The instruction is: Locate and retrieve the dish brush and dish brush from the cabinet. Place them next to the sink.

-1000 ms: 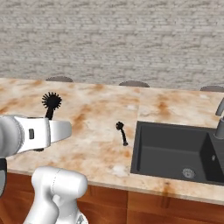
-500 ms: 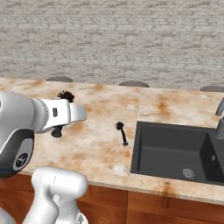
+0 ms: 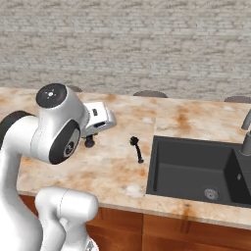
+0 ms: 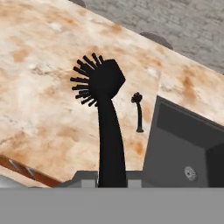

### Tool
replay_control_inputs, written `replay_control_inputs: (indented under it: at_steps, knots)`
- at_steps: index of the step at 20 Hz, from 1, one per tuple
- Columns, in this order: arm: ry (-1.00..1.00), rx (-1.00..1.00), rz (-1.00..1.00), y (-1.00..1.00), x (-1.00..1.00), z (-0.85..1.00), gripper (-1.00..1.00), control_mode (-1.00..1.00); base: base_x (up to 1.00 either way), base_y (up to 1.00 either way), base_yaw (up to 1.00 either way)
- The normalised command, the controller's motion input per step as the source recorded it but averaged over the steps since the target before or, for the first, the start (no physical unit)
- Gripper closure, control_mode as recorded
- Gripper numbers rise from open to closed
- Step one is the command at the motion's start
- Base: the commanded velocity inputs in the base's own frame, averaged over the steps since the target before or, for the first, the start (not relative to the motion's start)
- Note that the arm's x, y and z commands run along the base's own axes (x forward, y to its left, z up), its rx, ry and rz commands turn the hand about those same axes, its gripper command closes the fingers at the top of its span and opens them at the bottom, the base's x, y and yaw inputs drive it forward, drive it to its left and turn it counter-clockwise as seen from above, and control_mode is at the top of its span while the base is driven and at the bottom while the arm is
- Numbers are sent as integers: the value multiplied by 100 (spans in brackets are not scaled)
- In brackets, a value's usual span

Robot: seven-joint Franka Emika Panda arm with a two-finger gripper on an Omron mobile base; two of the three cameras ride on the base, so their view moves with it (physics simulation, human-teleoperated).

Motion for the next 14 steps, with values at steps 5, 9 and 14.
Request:
replay_control_inputs:
  at_steps: [5, 9, 14]
  knots:
    - [8, -7, 19, -13, 50, -67, 100, -100, 0, 0, 0]
    - [21, -25, 6, -1, 31, -75, 100, -100, 0, 0, 0]
    - [9, -4, 5, -7, 37, -71, 100, -100, 0, 0, 0]
